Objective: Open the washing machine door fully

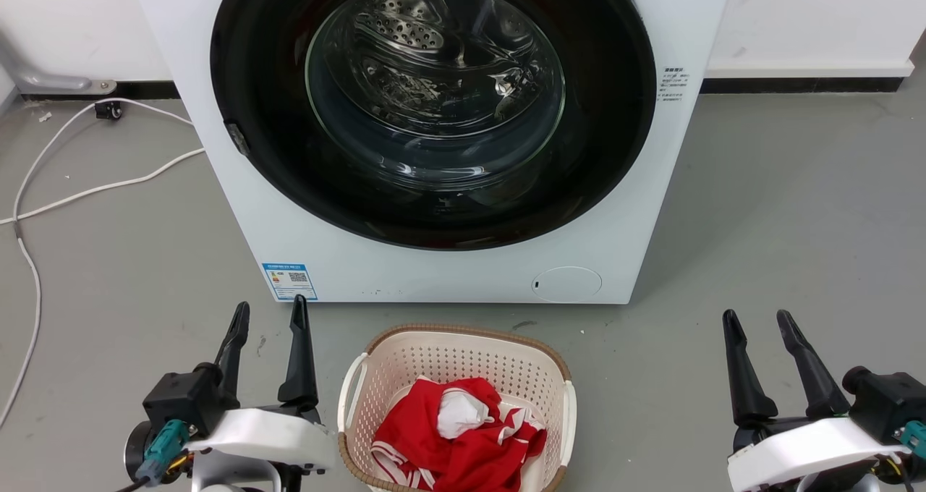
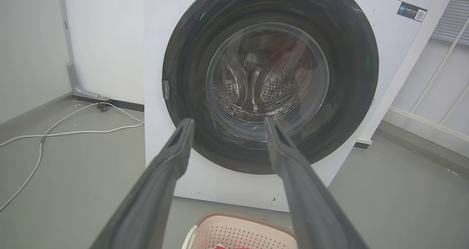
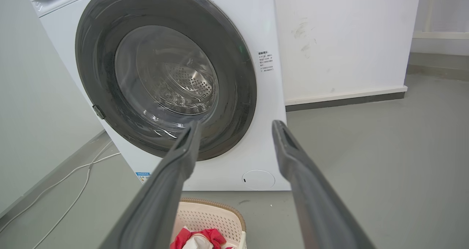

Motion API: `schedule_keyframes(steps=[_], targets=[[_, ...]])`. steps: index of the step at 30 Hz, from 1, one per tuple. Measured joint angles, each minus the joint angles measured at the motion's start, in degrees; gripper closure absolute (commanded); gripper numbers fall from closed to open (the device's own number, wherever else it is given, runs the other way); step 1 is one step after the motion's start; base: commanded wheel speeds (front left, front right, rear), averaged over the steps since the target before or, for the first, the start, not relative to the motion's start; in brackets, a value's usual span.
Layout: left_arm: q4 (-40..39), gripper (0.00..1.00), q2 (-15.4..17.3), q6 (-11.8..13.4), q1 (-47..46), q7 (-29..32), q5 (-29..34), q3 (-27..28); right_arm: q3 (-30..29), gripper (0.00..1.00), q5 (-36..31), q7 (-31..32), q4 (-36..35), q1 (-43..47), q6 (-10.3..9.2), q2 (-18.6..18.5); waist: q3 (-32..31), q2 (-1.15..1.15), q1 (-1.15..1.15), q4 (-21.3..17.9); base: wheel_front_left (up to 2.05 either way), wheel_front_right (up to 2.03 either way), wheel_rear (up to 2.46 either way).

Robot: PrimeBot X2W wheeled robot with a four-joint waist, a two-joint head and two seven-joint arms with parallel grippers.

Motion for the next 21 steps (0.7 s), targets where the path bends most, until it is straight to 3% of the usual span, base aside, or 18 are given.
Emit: schedule_keyframes(steps=[21], targets=[[-0.7, 0.00, 0.2, 0.9, 0.7, -2.4, 8.8, -0.7, -0.1, 0.00, -7.9, 0.0, -1.4, 0.9, 0.00, 0.1, 0.0, 0.00, 0.00, 0.0, 0.00, 0.00, 0.00]])
